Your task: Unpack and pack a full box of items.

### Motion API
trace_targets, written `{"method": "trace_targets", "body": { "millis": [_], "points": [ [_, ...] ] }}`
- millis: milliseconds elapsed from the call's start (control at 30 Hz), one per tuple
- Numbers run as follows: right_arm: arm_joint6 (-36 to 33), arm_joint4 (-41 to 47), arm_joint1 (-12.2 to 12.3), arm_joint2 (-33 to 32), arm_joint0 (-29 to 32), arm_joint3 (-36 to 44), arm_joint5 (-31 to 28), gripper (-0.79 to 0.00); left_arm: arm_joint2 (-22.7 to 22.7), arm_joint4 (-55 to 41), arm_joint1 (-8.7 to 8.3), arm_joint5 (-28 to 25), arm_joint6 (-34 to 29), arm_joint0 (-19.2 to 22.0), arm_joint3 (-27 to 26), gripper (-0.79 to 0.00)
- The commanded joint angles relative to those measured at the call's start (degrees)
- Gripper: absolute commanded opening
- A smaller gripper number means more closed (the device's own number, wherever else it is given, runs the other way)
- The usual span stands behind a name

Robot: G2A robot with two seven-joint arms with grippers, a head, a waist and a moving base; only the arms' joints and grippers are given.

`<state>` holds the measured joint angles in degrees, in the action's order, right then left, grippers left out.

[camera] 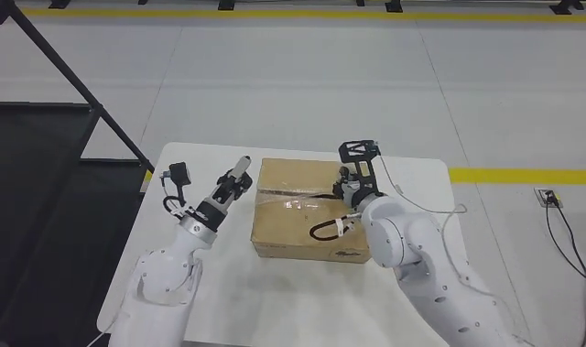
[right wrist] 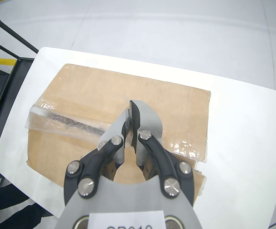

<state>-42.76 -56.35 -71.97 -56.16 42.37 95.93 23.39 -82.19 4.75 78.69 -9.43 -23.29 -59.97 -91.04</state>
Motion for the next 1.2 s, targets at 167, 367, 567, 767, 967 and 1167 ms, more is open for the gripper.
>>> {"method": "trace_targets", "body": {
  "millis": [167,367,567,767,967,1167],
  "points": [
    [4.16,0.53,-0.47,-0.74,1.91,-0.68,-0.78,-0.785,4.32,1.24,0.31,0.58,-1.01,3.47,5.43,0.0],
    [7.58,-0.2,-1.0,-0.79,3.38,-0.65,0.27,-0.785,5.41,1.18,0.29,0.02,-1.22,3.75,6.73,0.0],
    [8.27,-0.66,-1.41,-0.99,4.1,-0.88,-0.32,-0.785,6.13,1.05,0.28,0.37,-0.98,4.52,8.42,0.0],
    [10.17,-0.62,-1.89,-1.35,4.81,-1.69,-0.51,-0.785,6.84,0.96,0.28,0.78,-0.88,5.19,9.71,0.0],
    [13.51,-1.0,-2.31,-1.73,6.33,-1.88,-0.68,-0.782,7.46,0.91,0.3,0.94,-0.38,5.73,10.85,0.0],
    [13.82,-1.37,-2.6,-2.2,7.29,-2.25,-1.6,-0.671,7.91,0.86,0.27,0.92,-0.18,5.86,11.24,0.0]
  ]
}}
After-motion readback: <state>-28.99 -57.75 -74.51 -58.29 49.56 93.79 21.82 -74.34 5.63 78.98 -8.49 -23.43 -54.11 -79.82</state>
